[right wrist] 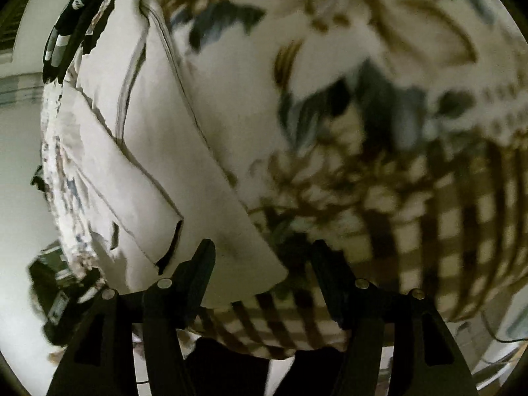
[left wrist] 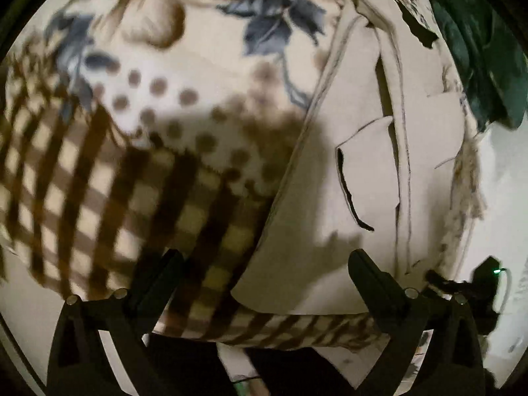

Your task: Fold small clothes

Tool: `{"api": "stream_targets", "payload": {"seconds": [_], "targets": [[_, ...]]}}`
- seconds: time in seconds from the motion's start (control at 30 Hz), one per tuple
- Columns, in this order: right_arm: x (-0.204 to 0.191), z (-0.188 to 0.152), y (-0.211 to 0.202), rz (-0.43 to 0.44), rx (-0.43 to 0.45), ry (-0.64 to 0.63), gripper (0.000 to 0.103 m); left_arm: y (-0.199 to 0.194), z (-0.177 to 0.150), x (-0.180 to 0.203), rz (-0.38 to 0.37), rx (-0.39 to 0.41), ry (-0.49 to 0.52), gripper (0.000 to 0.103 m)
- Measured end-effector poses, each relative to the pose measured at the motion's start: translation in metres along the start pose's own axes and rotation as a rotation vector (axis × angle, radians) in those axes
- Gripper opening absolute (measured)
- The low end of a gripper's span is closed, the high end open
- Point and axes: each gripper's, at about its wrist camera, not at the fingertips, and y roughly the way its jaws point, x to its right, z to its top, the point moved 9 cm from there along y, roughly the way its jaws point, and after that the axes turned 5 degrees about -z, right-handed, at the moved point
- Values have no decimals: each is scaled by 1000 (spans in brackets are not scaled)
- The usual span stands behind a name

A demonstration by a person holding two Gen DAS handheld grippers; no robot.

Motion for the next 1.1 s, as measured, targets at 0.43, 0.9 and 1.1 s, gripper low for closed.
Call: {"api": "stream_targets", "payload": {"seconds": [0.43, 0.9, 1.1], "targets": [[-36, 19, -10, 63, -16, -60, 3, -26, 0, 32, -165, 30, -135, 4], [-137, 210, -70, 239, 161, 67, 3, -27, 216, 122, -326, 154, -181, 9], [-141, 240, -80, 193, 205, 75, 62, -59, 234, 96, -317, 257, -149, 66]]}}
